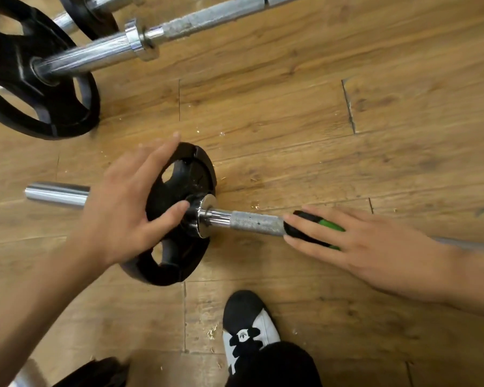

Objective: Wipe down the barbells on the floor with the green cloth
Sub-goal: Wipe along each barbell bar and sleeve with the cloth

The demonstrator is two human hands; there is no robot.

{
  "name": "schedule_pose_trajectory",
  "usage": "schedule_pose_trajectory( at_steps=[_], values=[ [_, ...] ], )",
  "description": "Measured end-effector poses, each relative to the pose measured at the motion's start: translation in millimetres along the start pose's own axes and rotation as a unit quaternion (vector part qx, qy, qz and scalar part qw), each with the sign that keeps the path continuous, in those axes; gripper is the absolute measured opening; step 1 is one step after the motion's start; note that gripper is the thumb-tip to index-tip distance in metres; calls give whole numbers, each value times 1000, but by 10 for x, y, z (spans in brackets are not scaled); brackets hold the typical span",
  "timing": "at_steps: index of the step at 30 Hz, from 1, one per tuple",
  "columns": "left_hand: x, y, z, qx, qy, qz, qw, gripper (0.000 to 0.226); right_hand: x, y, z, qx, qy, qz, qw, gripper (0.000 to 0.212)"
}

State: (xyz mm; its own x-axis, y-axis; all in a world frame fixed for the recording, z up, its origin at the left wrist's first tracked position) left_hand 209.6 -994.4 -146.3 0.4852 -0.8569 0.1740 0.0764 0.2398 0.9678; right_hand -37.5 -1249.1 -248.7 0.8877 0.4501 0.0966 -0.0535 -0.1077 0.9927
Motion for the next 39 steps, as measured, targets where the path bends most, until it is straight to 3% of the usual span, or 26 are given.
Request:
schedule_pose_trajectory(
  at_steps=[4,6,9,12,15,20,25,32,35,39],
  values=[
    [643,-7,-158,-56,36,-8,998,73,937,-85,-28,-4,-52,27,998,90],
    [675,-66,-204,-27,13,-1,1000,74,1147,-89,117,3,-45,-5,999,92],
    [369,-234,-223,59,-26,59,996,79,877,-58,508,-40,-21,27,999,77],
    [328,-368,-173,28,6,139,990,88,488,-25,741,-75,-3,1,997,72],
    [699,-338,-217,-4,41,136,990,97,723,-43,835,-110,8,1,994,72],
    [1065,-315,-283,26,-6,122,992,85,1421,-100,913,-96,-9,23,995,72],
    [891,-446,-290,52,-5,195,979,80,1057,-106,1055,-94,-6,50,994,73],
    [1177,-407,-345,67,-2,164,984,82,1480,-124,1137,-106,12,62,992,71],
    [1089,-486,-349,83,-20,181,980,83,1226,-108,1349,-116,60,56,990,67],
    [1112,-523,-350,86,-20,202,975,83,1230,-106,1377,-104,61,47,992,66]
  ],
)
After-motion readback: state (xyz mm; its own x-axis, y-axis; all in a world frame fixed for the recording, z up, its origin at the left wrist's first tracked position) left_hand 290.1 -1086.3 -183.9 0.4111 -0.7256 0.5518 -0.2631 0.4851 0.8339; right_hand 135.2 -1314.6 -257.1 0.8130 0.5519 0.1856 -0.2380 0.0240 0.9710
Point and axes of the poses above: each hand's wrist, its own x-axis towards the middle knuckle, its own y-axis out of the back of the hand, z = x × y, the point moved 1 cm from there along x, towards the middle knuckle, and after that the axes turned 10 degrees about z, right-handed, at the moved point
